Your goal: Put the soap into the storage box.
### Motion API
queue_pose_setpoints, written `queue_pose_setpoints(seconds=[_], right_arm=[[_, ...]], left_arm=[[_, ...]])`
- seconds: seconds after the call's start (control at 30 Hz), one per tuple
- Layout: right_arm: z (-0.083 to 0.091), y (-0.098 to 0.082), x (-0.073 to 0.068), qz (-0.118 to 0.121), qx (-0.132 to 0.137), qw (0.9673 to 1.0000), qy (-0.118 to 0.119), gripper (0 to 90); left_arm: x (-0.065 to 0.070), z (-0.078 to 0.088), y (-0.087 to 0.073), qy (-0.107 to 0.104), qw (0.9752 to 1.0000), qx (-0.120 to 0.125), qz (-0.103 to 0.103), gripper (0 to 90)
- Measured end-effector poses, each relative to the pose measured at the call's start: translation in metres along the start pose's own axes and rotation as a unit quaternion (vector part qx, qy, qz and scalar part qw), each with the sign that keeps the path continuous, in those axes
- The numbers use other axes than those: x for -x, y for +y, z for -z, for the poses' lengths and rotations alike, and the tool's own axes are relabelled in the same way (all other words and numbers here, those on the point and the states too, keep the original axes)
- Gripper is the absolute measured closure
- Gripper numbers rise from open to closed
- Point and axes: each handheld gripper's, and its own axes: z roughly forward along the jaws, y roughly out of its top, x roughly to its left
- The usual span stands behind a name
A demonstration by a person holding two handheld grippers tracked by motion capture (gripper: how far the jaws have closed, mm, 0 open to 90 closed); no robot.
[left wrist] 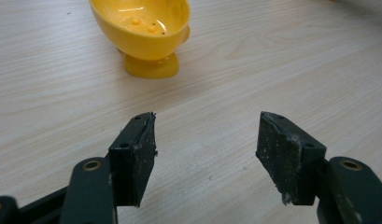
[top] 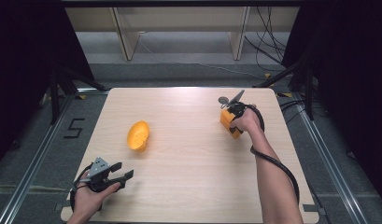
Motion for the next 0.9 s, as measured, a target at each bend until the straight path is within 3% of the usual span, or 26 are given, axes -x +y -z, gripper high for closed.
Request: queue_pose_setpoints(seconds=[0.07,0.13,0.17,0.2,0.23,0.27,0.33,0.4,0.5,0.53,0.6,0.63,0.67,0.7,0.73,0.77,0.8,0.83,0.87,0.9], right_arm=[[0.001,-0.001,0.000,0.015,-0.001,0.9999,0.000,61.4],[0.007,-0.004,-0.003,0.048,-0.008,0.9988,0.006,61.4],[0.010,-0.007,-0.003,0.086,0.002,0.9960,0.023,61.4],[0.014,-0.012,-0.006,0.120,0.007,0.9916,0.049,61.5],[0.019,-0.016,-0.011,0.134,0.014,0.9879,0.076,61.5],[0.021,-0.019,-0.013,0.161,0.027,0.9826,0.088,61.6],[0.030,-0.029,-0.024,0.189,0.030,0.9780,0.084,61.6],[0.037,-0.039,-0.034,0.233,0.036,0.9682,0.083,61.7],[0.049,-0.057,-0.051,0.267,0.053,0.9567,0.103,61.7],[0.049,-0.057,-0.051,0.267,0.053,0.9567,0.103,61.7],[0.060,-0.076,-0.067,0.310,0.061,0.9413,0.118,61.7],[0.063,-0.080,-0.072,0.315,0.061,0.9392,0.123,61.7],[0.066,-0.086,-0.078,0.314,0.060,0.9397,0.120,61.7],[0.067,-0.090,-0.082,0.334,0.062,0.9331,0.118,61.7],[0.071,-0.095,-0.087,0.337,0.057,0.9326,0.116,61.6],[0.072,-0.099,-0.092,0.343,0.058,0.9280,0.133,61.6],[0.075,-0.104,-0.097,0.352,0.065,0.9241,0.132,61.6],[0.077,-0.108,-0.103,0.354,0.061,0.9232,0.136,61.6],[0.079,-0.112,-0.108,0.358,0.062,0.9220,0.134,61.6],[0.081,-0.115,-0.113,0.369,0.061,0.9173,0.138,61.6]], left_arm=[[0.002,0.000,0.000,0.003,1.0000,0.001,0.004,37.3],[0.001,0.001,0.000,-0.003,1.0000,0.002,-0.002,37.5],[0.001,0.001,0.000,-0.005,1.0000,0.002,-0.004,37.5],[0.001,0.001,0.000,-0.005,1.0000,0.002,-0.004,37.5],[0.002,0.000,0.000,-0.011,0.9999,0.004,-0.005,37.5],[0.003,0.000,0.001,-0.015,0.9998,0.004,-0.008,37.6],[0.005,-0.001,0.001,-0.017,0.9997,0.002,-0.016,37.6],[0.006,-0.002,0.001,-0.021,0.9996,0.002,-0.019,37.6],[0.012,-0.002,0.002,-0.037,0.9989,0.003,-0.029,37.6],[0.012,-0.002,0.002,-0.037,0.9989,0.003,-0.029,37.6],[0.018,-0.003,0.005,-0.058,0.9976,0.004,-0.037,37.6],[0.021,-0.004,0.006,-0.063,0.9971,0.002,-0.043,37.4],[0.022,-0.006,0.008,-0.078,0.9951,0.001,-0.061,37.3],[0.025,-0.007,0.010,-0.086,0.9940,0.001,-0.068,36.8],[0.028,-0.009,0.013,-0.097,0.9923,0.003,-0.077,36.0],[0.032,-0.010,0.016,-0.110,0.9901,0.004,-0.087,34.3],[0.036,-0.011,0.019,-0.123,0.9884,0.003,-0.090,33.2],[0.041,-0.013,0.022,-0.139,0.9856,0.006,-0.096,31.5],[0.044,-0.015,0.026,-0.153,0.9806,0.004,-0.123,30.7],[0.051,-0.018,0.029,-0.169,0.9774,-0.002,-0.127,29.8]])
